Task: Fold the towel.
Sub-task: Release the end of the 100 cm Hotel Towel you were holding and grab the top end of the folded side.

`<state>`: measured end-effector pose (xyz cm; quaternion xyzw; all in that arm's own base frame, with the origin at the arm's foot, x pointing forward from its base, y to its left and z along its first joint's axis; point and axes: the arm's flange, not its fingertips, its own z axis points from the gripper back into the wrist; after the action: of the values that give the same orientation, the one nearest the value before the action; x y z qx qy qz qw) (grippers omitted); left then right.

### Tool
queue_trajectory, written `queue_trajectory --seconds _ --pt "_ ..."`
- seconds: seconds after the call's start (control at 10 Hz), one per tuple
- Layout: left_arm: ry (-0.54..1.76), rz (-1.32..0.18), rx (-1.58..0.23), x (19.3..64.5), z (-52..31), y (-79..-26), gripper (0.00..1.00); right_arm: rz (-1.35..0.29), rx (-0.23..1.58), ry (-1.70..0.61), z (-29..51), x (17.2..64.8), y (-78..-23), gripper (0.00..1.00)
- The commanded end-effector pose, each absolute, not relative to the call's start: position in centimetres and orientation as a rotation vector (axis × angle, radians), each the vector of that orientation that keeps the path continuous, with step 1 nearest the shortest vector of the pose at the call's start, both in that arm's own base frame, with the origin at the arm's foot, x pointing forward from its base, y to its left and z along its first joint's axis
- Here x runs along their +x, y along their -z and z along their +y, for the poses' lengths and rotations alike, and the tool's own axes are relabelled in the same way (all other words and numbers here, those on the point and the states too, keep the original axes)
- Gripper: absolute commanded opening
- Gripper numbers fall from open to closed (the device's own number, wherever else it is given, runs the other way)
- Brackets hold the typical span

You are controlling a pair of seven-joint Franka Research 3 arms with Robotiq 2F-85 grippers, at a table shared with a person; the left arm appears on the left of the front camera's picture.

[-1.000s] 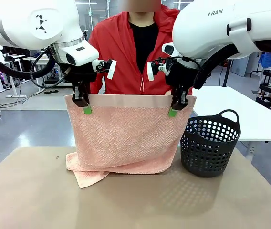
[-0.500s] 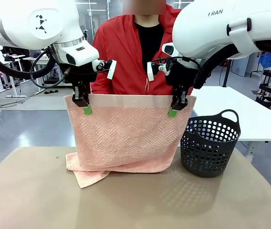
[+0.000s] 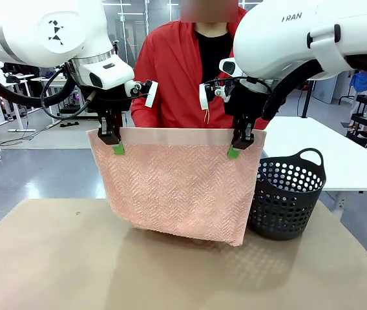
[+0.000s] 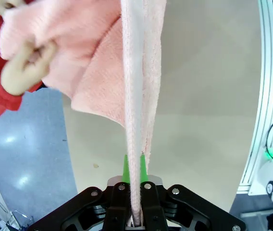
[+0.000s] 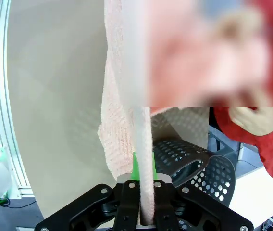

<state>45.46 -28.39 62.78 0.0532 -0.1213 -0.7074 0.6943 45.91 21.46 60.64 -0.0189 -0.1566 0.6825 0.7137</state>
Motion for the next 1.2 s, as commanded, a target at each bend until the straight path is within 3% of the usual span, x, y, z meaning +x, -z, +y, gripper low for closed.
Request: queue_trajectory --seconds 0.0,1.1 --pt "1.579 -0.269 0.125 45.52 -28.29 -62.89 0.00 -0.347 -0.043 -1.513 21.40 45.94 -60.66 0.00" --pt "1.579 -0.269 0.125 45.52 -28.29 -62.89 0.00 -0.347 -0.043 -1.513 21.40 45.94 -60.66 0.00"
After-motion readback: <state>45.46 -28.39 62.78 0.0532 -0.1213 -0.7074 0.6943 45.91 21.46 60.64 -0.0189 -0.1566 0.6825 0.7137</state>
